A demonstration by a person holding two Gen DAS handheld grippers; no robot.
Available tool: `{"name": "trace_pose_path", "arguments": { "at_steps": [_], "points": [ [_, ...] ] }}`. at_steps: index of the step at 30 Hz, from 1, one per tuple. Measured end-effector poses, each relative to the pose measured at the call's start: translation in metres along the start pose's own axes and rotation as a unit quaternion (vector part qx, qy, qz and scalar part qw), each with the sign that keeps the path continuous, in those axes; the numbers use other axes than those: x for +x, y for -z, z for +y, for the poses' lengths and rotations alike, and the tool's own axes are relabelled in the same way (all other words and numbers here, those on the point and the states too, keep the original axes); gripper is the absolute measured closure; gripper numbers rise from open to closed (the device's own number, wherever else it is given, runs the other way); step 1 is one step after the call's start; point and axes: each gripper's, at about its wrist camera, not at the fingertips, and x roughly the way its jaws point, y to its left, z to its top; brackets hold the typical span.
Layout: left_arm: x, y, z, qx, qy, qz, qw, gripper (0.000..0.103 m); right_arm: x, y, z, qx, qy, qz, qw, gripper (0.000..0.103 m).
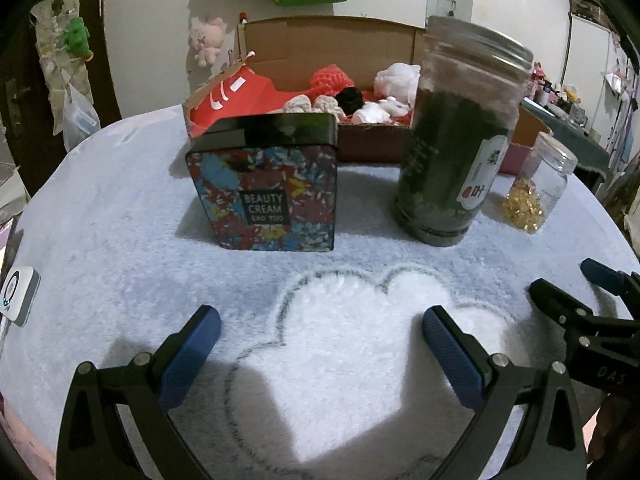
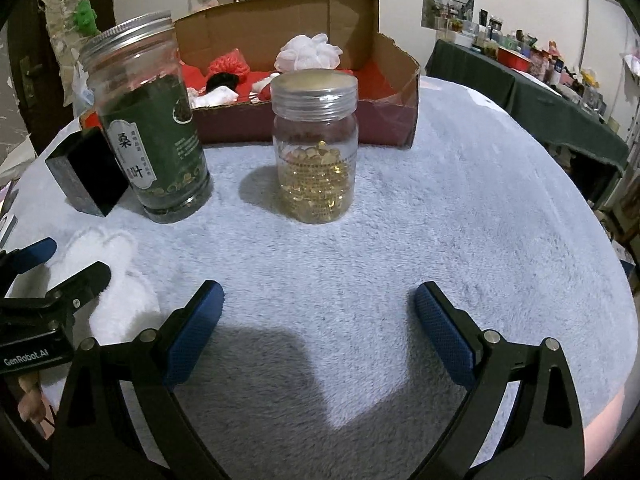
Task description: Organize soft objects
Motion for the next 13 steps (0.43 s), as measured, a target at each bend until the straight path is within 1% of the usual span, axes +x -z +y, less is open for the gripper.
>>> {"name": "trace_pose_path", "arguments": {
  "at_steps": [13],
  "points": [
    [0.0024, -0.0020, 0.0002, -0.004, 0.001, 0.001, 1.0000, 0.000, -0.0016, 0.0013, -0.0001, -0.002, 0.001, -0.002, 1.000, 0.004]
  ]
}}
